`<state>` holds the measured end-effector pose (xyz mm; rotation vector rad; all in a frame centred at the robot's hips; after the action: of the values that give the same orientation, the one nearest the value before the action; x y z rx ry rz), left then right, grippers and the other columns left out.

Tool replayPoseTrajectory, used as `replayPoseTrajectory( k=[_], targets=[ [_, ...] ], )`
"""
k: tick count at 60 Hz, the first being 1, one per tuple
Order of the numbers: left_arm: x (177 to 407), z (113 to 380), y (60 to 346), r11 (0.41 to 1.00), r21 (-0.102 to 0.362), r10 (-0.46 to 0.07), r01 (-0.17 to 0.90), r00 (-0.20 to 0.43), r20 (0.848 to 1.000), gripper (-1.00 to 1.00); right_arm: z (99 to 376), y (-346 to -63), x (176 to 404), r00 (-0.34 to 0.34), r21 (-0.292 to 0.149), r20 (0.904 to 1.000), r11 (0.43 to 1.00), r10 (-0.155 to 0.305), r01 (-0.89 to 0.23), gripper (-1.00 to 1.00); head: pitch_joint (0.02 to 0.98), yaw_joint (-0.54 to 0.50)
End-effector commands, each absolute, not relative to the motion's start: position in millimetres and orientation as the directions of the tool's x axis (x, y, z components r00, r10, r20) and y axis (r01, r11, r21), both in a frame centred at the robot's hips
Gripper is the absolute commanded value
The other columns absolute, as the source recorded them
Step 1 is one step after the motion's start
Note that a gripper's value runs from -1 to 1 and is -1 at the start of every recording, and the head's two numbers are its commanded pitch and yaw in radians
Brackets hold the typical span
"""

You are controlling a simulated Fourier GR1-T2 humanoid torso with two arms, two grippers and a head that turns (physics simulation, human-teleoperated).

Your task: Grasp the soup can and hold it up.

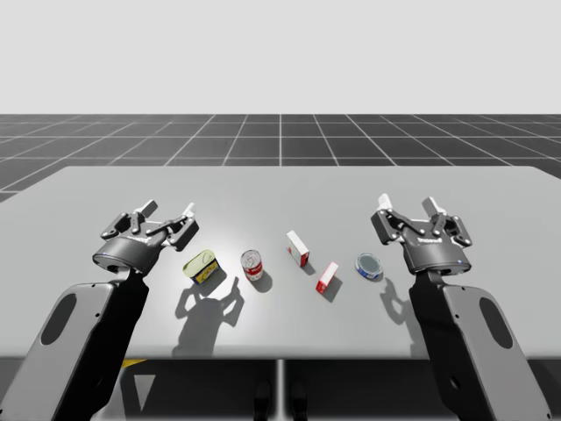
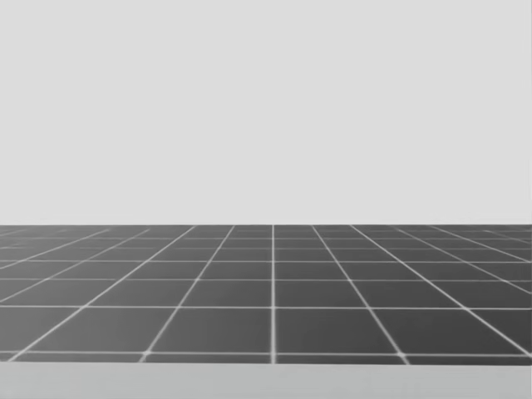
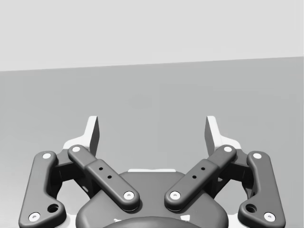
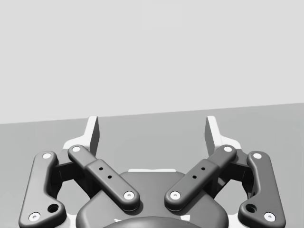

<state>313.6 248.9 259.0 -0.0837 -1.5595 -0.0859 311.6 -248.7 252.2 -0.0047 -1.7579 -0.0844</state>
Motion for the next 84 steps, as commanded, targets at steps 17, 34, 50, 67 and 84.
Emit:
replayPoseTrajectory(
  k=[17,34,50,67,84],
  targets=[
    [313,259,249,0.994,0.005,-0.007,0.105,0.011,1.0,-1.0,253,-250,312,-0.172,0.064,0.9834,0.997,-0.056,0.038,-1.0,0.212,0.02],
    [315,258,250,0.995,0.015,-0.016,0.104,0.013,1.0,-1.0,253,-249,313,-0.172,0.029,0.985,0.998,-0.019,0.058,-1.0,0.56,0.05],
    [315,258,249,0.994,0.021,-0.023,0.107,0.016,1.0,-1.0,253,-249,313,-0.156,0.015,0.9878,0.998,-0.005,0.059,-1.0,0.767,0.1],
    [315,260,248,0.994,0.016,-0.017,0.104,0.011,1.0,-1.0,253,-247,312,-0.143,0.004,0.9897,0.998,0.004,0.057,-1.0,0.842,0.14],
    [290,275,230,0.996,0.047,-0.047,0.075,-0.013,0.999,-1.0,251,-246,314,-0.144,-0.019,0.9892,0.997,0.029,0.071,-1.0,0.839,0.13]
  ],
)
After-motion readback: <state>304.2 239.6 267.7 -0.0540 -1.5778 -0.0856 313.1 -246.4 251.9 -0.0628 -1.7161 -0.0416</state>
